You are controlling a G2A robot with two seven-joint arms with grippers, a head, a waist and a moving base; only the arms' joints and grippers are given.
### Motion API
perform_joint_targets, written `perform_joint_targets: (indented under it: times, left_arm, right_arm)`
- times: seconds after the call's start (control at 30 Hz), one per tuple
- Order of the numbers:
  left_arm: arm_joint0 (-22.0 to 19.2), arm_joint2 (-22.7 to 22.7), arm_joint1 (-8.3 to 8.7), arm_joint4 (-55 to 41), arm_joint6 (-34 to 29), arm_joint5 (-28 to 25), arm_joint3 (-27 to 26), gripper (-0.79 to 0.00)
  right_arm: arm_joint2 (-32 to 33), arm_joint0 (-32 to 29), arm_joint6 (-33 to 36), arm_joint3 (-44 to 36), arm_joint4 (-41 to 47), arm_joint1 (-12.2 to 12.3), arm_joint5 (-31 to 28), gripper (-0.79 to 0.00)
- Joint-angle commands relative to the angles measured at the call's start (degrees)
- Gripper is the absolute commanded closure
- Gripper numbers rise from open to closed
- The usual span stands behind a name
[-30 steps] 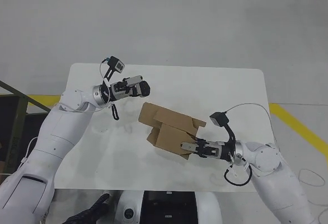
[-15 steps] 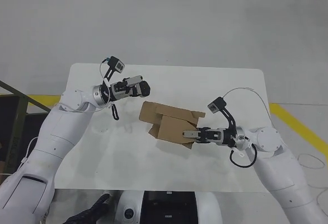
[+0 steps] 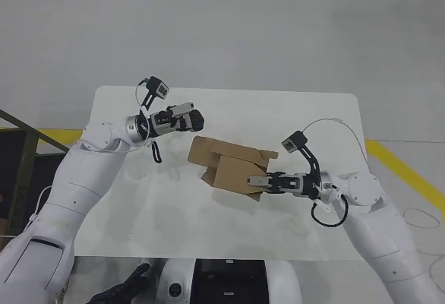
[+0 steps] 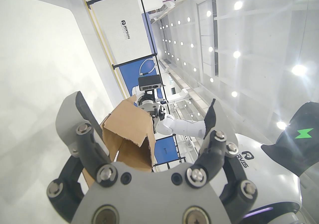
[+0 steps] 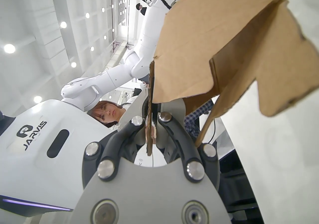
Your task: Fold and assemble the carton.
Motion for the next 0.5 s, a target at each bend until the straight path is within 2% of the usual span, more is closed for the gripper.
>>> perform_joint_targets:
  times: [0.0, 0.17, 0.3, 0.47]
  left_arm:
    - [0.61, -0.01, -0.02, 0.43, 0.54, 1.16, -1.47, -0.785]
    - [2.09, -1.92, 0.38, -0.95, -2.11, 2.36, -2.56, -0.785]
    - [3.88, -3.43, 0.76, -3.34, -6.64, 4.46, -3.37, -0.785]
    - [4.51, -3.51, 0.70, -3.73, -9.43, 5.89, -3.70, -0.785]
  right_arm:
    - [-0.39, 0.05, -0.10, 0.36, 1.23, -0.06, 1.50, 0.000]
    - [-0.79, 1.73, 0.70, 2.57, 1.72, -0.11, 3.82, 0.000]
    - [-1.73, 2.87, 0.11, 4.66, 3.69, -0.46, 4.61, 0.000]
    - [-2.45, 3.69, -1.22, 6.22, 5.30, -0.82, 4.66, 0.000]
